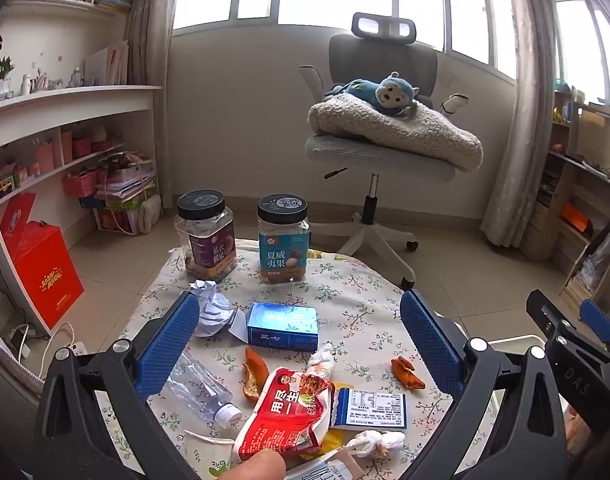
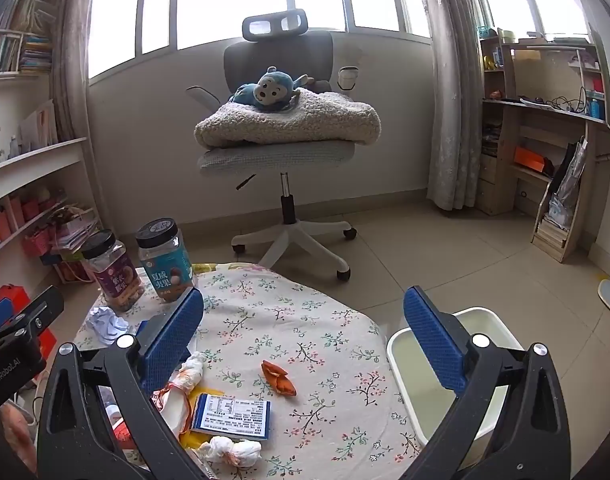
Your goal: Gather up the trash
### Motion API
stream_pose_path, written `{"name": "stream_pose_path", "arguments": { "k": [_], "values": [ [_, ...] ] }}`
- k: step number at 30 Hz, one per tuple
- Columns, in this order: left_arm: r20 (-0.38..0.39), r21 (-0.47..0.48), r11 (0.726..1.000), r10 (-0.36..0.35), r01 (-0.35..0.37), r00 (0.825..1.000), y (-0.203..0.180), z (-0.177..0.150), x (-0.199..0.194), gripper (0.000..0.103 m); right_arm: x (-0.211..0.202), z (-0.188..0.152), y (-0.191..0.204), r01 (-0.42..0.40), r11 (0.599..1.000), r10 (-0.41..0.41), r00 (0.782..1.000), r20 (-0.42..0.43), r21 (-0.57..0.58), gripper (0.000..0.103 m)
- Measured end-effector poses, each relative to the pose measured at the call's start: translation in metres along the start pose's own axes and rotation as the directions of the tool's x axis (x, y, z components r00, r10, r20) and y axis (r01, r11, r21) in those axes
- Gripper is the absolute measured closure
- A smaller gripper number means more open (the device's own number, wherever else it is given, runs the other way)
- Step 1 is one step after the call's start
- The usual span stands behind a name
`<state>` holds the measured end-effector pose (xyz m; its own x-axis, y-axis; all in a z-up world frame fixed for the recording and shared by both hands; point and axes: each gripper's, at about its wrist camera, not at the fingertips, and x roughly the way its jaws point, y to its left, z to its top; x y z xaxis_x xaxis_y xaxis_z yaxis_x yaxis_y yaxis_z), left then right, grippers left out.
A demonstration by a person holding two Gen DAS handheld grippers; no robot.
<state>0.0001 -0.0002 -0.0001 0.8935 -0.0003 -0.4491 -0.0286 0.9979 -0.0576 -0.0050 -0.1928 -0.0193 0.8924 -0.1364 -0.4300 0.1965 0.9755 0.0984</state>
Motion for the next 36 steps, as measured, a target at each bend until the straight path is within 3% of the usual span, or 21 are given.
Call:
{"name": "stream_pose_path", "arguments": {
  "k": [36],
  "values": [
    [-0.004, -0.007, 1.000, -0.001, 0.001, 1.000, -0.002, -0.003, 0.005, 0.006, -0.005, -0.003, -0.001, -0.015, 1.000, 0.014, 1.000, -0.017, -0.016, 0.007]
  ]
}}
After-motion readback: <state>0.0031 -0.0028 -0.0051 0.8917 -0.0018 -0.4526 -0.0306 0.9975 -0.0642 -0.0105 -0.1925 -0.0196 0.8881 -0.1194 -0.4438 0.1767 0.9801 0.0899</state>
